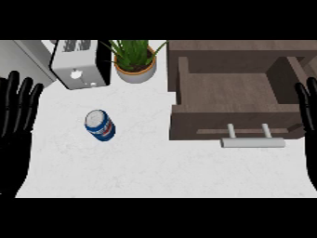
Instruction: Pick up the can, place it into the drawer and close the drawer
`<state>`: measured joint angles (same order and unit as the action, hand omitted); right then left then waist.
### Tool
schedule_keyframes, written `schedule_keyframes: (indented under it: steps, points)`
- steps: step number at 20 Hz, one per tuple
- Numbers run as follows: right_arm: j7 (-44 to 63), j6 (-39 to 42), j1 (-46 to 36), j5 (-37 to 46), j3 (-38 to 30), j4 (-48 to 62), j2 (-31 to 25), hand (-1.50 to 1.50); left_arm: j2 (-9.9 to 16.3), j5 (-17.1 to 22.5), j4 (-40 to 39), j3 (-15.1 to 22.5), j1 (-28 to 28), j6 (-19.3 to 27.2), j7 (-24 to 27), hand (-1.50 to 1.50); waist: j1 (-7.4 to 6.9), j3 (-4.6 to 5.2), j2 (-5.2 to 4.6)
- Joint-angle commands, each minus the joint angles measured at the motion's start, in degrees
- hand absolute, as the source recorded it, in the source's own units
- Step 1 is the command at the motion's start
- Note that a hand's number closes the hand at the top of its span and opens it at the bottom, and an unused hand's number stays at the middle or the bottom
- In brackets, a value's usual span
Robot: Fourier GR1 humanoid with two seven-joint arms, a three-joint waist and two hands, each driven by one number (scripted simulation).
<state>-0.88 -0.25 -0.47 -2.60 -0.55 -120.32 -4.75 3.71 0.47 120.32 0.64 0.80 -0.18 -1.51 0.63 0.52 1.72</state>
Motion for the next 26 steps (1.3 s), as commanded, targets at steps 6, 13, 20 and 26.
schedule_keyframes:
  steps: [6, 13, 20, 26]
  points:
    - [-1.58, -0.53, -0.87, 2.96, -0.11, 0.72, -0.46, -1.50, 4.78, 13.59, -7.20, 2.64, 8.92, -16.17, 4.56, -1.50, 0.36, -0.47, -1.98]
    - [14.06, -2.17, 5.93, 3.85, 0.20, 0.17, -0.90, -1.50, 6.86, 9.71, -9.78, 4.26, 6.83, -12.50, -15.88, -1.50, -0.26, -0.52, -1.69]
    - [6.88, 1.10, 12.26, 1.45, -3.28, 1.29, -0.41, -1.50, 7.17, 13.69, -6.61, 0.48, 4.08, -15.28, -18.11, -1.50, -0.46, -0.53, -1.67]
    - [7.49, 2.08, 10.75, 1.11, -4.04, 1.45, 0.19, -1.50, 6.04, 11.43, -8.56, -1.05, 5.98, -13.26, -19.97, -1.50, -0.52, -0.52, -1.70]
